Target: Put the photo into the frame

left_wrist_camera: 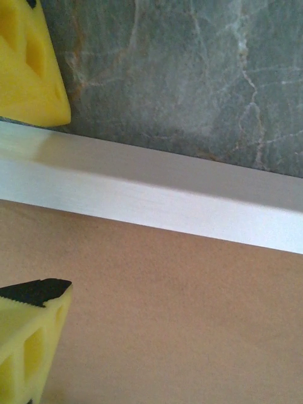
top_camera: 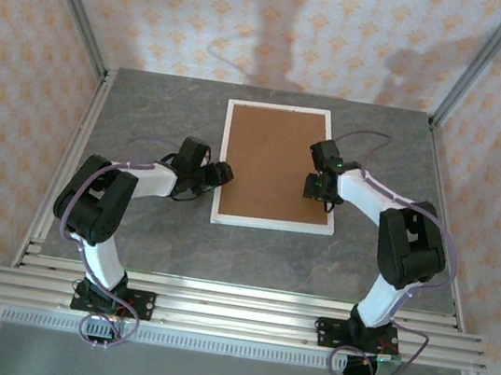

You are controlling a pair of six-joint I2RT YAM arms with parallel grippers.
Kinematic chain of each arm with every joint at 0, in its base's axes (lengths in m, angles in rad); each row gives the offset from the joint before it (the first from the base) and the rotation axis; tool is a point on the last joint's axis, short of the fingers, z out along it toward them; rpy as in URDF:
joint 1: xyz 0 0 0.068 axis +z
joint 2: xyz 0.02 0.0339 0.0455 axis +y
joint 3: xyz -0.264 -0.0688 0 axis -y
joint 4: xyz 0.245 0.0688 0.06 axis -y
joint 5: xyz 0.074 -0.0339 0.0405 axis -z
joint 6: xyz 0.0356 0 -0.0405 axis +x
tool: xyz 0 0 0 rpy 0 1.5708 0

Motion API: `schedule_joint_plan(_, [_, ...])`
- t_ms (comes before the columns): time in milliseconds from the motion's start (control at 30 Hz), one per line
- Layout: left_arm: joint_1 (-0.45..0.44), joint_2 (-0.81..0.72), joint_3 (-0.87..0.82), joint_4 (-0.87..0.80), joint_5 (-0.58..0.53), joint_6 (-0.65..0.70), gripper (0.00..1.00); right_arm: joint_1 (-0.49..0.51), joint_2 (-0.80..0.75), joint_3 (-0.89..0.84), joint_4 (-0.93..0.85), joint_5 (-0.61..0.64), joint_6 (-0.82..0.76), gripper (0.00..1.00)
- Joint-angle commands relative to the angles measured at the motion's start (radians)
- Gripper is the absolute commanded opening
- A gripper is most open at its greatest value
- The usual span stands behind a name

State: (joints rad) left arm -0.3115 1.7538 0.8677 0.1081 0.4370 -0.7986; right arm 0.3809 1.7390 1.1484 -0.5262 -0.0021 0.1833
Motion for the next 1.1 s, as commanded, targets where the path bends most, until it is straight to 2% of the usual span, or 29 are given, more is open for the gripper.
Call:
schedule_joint_plan(0, [0.025, -0.059, 0.061, -0.140, -0.040, 0.108, 0.68, -0.015, -0.080, 0.024, -0.058, 0.051, -0.012, 0.60])
schedule_joint_plan(200, [0.052, -0.057, 0.116, -0.242, -0.066, 0.177, 0.70, -0.104, -0.122, -0.045, -0.021, -0.089, -0.002, 0.64])
schedule_joint_plan(333, [0.052, -0.055, 0.112, -0.246, -0.062, 0.180, 0.70, -0.115, -0.104, -0.086, 0.005, -0.147, 0.004, 0.65])
schedule_joint_plan(733, [0.036, -0.077, 0.060, -0.210, -0.054, 0.147, 0.70, -0.115, 0.050, -0.047, 0.081, -0.156, 0.059, 0.66])
schedule_joint_plan(933, [0.036, -0.088, 0.059, -0.214, -0.056, 0.146, 0.70, -0.114, -0.014, -0.063, 0.093, -0.139, 0.057, 0.67])
schedule_joint_plan(1067, [0.035, -0.077, 0.094, -0.258, -0.095, 0.195, 0.70, -0.121, -0.040, -0.060, 0.077, -0.137, 0.028, 0.68])
